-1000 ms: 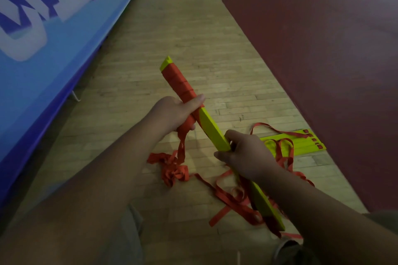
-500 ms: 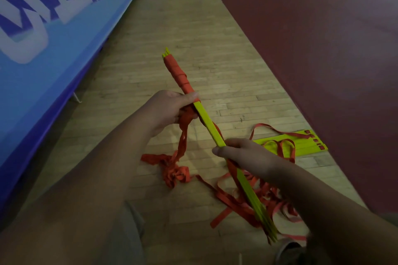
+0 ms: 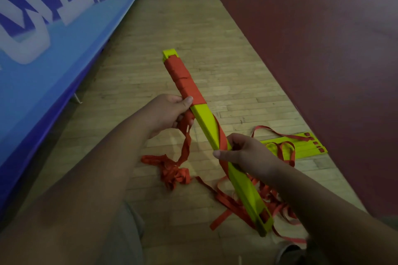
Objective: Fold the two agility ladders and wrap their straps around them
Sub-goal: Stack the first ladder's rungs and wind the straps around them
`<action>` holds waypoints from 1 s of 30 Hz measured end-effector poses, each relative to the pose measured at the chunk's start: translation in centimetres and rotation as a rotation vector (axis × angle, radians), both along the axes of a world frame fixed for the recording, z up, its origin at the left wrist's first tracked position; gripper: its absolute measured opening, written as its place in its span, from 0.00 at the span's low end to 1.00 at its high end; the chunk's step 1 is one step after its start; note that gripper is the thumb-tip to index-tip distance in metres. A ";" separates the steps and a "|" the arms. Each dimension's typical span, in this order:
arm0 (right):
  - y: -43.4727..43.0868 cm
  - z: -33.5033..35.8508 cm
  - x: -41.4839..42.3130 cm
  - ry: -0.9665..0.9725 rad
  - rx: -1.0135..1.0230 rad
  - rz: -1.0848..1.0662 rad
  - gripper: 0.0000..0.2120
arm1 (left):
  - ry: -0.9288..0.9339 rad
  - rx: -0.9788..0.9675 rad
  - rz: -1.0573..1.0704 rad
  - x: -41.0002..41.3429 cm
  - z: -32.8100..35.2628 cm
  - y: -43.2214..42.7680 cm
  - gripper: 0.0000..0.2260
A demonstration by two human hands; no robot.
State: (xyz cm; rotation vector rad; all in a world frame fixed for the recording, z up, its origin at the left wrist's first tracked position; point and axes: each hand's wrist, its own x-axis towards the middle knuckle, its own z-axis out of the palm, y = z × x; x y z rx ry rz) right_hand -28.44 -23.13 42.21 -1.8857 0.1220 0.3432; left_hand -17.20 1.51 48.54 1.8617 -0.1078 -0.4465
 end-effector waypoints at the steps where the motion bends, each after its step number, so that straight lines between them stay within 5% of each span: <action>1: 0.0 -0.1 0.1 -0.005 -0.020 -0.019 0.20 | 0.016 0.014 0.004 -0.1 -0.2 -0.1 0.17; 15: 0.4 -0.9 0.2 -0.116 -0.379 -0.122 0.20 | -0.118 0.447 -0.010 -0.7 -0.6 -1.3 0.24; 30: 0.9 -0.8 -0.3 -0.198 -0.488 -0.033 0.19 | -0.048 0.393 0.033 -1.8 -0.5 -2.6 0.26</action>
